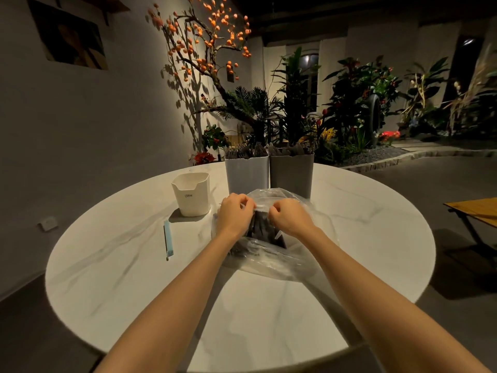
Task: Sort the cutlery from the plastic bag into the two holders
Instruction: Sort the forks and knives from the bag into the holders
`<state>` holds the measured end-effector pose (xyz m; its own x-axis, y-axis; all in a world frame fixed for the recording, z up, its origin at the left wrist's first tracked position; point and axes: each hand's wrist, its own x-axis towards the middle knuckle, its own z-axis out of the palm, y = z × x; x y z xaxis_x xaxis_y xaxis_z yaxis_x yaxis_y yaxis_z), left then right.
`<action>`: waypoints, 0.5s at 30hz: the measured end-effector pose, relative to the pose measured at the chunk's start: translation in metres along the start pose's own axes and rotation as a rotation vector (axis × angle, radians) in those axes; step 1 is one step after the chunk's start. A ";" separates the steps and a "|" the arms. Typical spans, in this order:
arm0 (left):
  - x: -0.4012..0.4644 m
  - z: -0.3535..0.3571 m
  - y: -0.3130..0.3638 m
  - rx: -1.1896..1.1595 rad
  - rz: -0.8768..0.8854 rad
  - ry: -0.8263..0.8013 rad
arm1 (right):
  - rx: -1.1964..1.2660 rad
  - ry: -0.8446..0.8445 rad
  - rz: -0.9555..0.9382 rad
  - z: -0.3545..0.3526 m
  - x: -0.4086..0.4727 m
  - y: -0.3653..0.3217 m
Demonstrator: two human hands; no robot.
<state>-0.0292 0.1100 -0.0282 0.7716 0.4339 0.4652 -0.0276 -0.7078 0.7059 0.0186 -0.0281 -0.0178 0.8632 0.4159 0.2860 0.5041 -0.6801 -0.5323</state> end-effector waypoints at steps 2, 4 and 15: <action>-0.006 0.004 -0.007 0.143 -0.019 0.024 | -0.038 -0.038 0.049 0.008 -0.003 0.006; -0.011 0.006 -0.013 0.225 -0.014 0.046 | -0.060 -0.054 0.091 0.017 -0.005 0.008; -0.016 0.002 -0.013 -0.164 -0.054 -0.081 | -0.221 -0.211 0.093 0.031 -0.002 -0.008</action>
<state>-0.0401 0.1116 -0.0459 0.8232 0.4177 0.3846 -0.0831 -0.5814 0.8094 0.0125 -0.0047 -0.0390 0.8930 0.4459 0.0606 0.4368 -0.8263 -0.3557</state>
